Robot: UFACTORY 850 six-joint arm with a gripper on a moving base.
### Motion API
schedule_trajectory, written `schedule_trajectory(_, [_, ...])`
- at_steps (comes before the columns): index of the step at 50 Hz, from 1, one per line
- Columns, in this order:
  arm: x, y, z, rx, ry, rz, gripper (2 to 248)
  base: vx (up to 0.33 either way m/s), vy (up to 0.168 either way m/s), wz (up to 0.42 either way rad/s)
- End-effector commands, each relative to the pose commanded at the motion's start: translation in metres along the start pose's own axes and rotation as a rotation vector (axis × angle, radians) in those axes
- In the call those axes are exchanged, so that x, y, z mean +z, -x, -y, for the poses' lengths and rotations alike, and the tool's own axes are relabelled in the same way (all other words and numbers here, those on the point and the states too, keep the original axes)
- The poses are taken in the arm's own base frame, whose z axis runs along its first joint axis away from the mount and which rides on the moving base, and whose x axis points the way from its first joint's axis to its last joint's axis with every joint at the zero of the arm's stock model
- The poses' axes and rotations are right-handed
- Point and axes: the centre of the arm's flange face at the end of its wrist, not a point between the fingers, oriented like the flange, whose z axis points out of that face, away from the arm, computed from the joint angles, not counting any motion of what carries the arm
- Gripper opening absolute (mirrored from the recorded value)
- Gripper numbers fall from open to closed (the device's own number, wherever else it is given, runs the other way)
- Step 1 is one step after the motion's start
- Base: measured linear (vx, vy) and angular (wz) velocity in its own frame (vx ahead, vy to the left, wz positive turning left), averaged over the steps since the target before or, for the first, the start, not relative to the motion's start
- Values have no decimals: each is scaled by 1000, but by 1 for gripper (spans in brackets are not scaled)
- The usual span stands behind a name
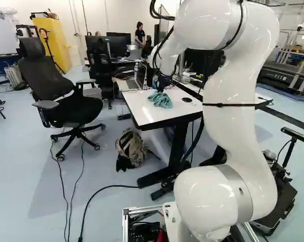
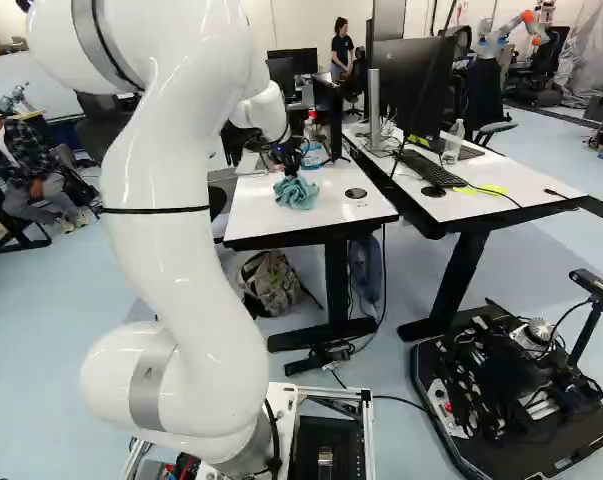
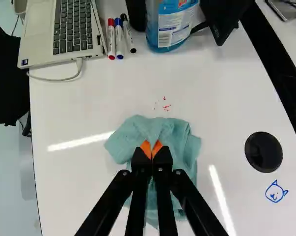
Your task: Clean the table with the green towel
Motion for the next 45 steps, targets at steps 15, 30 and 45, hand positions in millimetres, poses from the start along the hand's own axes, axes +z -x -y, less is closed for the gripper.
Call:
schedule_trajectory(15, [17,-22,-6,7,5,-22,22,0,0,0])
schedule_trajectory(30, [33,-42,-11,13,9,-45,22,0,0,0])
schedule_trajectory(45, [49,-40,-12,13,9,-31,22,0,0,0])
